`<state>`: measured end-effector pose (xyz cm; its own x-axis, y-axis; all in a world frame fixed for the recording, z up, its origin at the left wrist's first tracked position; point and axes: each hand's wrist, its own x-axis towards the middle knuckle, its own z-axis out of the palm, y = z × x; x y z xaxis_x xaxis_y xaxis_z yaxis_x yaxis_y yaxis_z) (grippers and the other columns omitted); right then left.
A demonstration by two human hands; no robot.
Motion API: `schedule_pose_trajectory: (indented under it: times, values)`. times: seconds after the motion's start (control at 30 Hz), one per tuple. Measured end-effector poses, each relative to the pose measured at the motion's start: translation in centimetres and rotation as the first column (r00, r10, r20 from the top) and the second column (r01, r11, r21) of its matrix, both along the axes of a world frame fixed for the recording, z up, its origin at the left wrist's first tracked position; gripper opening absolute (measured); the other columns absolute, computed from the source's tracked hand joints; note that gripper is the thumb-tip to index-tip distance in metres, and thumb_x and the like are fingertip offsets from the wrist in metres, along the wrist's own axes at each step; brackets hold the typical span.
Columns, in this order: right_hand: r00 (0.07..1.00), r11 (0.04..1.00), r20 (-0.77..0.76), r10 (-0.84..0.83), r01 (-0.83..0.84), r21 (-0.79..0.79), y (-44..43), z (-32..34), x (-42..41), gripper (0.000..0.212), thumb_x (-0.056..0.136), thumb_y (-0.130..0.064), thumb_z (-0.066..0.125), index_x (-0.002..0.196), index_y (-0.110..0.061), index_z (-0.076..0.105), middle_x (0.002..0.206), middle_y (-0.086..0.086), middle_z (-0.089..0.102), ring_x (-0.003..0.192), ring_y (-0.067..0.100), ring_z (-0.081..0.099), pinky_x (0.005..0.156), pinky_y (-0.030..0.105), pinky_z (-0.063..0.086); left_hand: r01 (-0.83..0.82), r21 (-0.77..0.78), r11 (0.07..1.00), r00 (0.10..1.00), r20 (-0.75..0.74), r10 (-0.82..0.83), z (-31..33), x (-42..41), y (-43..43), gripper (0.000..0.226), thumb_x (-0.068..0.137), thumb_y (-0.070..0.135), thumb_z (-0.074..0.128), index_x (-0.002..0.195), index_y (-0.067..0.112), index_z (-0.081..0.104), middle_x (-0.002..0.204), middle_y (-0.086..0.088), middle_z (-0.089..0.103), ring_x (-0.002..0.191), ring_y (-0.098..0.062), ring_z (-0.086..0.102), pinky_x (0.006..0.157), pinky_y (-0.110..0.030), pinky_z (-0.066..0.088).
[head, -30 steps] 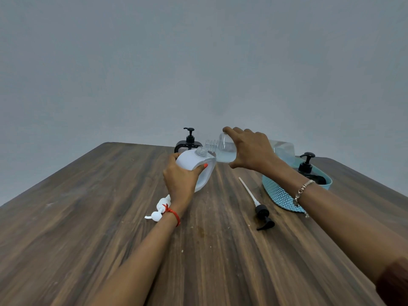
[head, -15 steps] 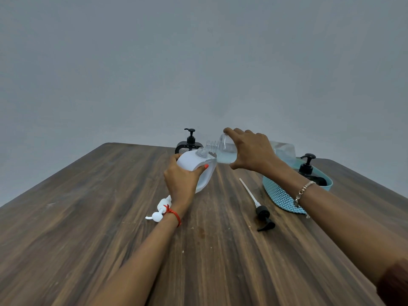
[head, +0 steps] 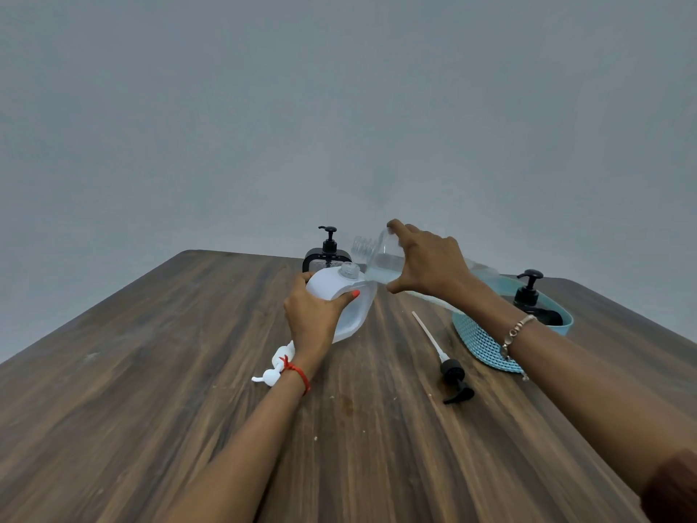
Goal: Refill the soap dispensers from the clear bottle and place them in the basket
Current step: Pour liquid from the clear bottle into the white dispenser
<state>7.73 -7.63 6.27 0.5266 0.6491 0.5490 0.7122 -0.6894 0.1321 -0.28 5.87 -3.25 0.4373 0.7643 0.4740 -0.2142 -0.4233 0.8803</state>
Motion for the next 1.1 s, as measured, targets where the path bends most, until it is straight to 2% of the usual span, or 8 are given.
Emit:
schedule_pose_trajectory:
  times: [0.23,0.3,0.43,0.53,0.7,0.83,0.97,1.1]
  values:
    - [0.943,0.917,-0.265,0.201,-0.086,0.389,0.0,-0.1,1.1,0.080,0.054,-0.041,0.086,0.117,-0.022,0.040,0.102,-0.002,0.059,0.085,0.019,0.056,0.073,0.033,0.045,0.111,-0.083,0.990,0.994,-0.003,-0.112,0.6,-0.1,1.0,0.060,0.057,0.028,0.088,0.107,0.012,0.058,0.096,0.002,0.060,0.086,-0.015,0.057,0.059,-0.013,0.042]
    - [0.901,0.850,-0.315,0.298,-0.101,0.517,-0.3,-0.4,1.7,0.079,0.052,-0.038,0.088,0.114,-0.022,0.043,0.100,0.000,0.059,0.081,0.019,0.058,0.073,0.034,0.050,0.134,-0.118,0.984,0.991,0.017,-0.133,0.5,-0.1,1.5,0.056,0.057,0.026,0.088,0.103,0.015,0.058,0.096,0.000,0.063,0.087,-0.017,0.060,0.063,-0.018,0.047]
    - [0.785,0.695,-0.428,0.448,-0.005,0.719,-0.9,-1.3,3.3,0.074,0.054,-0.028,0.090,0.114,-0.023,0.047,0.104,0.005,0.061,0.089,0.022,0.062,0.071,0.029,0.051,0.157,-0.198,0.967,0.988,0.025,-0.156,0.4,0.1,2.6,0.058,0.051,0.031,0.090,0.097,0.019,0.058,0.098,-0.003,0.067,0.088,-0.021,0.065,0.076,-0.041,0.057]
    - [0.706,0.642,-0.465,0.534,0.019,0.767,-1.4,-2.4,4.3,0.070,0.059,-0.021,0.087,0.118,-0.022,0.048,0.107,0.006,0.059,0.094,0.021,0.059,0.070,0.024,0.050,0.186,-0.239,0.953,0.983,0.053,-0.178,0.4,0.0,3.1,0.058,0.042,0.039,0.089,0.089,0.025,0.059,0.097,-0.004,0.068,0.087,-0.024,0.067,0.075,-0.048,0.057]
    - [0.610,0.581,-0.501,0.614,0.082,0.810,-1.2,-4.3,5.4,0.074,0.048,-0.030,0.086,0.115,-0.024,0.053,0.106,0.006,0.061,0.097,0.025,0.063,0.083,0.038,0.055,0.213,-0.269,0.939,0.977,0.071,-0.201,0.4,0.0,3.6,0.046,0.053,0.023,0.090,0.089,0.023,0.061,0.095,-0.007,0.069,0.086,-0.027,0.068,0.075,-0.049,0.058]
    - [0.548,0.564,-0.514,0.660,0.090,0.821,-0.9,-5.1,5.8,0.070,0.048,-0.026,0.086,0.111,-0.027,0.055,0.103,0.004,0.063,0.094,0.021,0.064,0.076,0.031,0.055,0.217,-0.294,0.931,0.976,0.079,-0.202,0.5,0.0,3.8,0.047,0.055,0.021,0.089,0.094,0.017,0.062,0.095,-0.006,0.069,0.087,-0.026,0.068,0.076,-0.047,0.058]
    - [0.480,0.547,-0.515,0.710,0.084,0.833,-0.7,-6.1,6.1,0.075,0.055,-0.007,0.087,0.121,-0.016,0.053,0.109,0.008,0.065,0.089,0.011,0.066,0.068,0.020,0.055,0.225,-0.296,0.928,0.974,0.073,-0.213,0.4,0.1,4.0,0.046,0.053,0.022,0.090,0.090,0.019,0.063,0.096,-0.008,0.070,0.087,-0.028,0.068,0.074,-0.049,0.058]
    - [0.452,0.546,-0.525,0.721,0.096,0.832,-0.8,-6.4,6.9,0.082,0.050,-0.011,0.089,0.123,-0.017,0.051,0.114,0.009,0.064,0.097,0.017,0.066,0.074,0.026,0.056,0.211,-0.284,0.935,0.977,0.066,-0.201,0.3,0.1,4.1,0.051,0.052,0.024,0.090,0.095,0.016,0.064,0.096,-0.008,0.070,0.087,-0.027,0.068,0.074,-0.048,0.058]
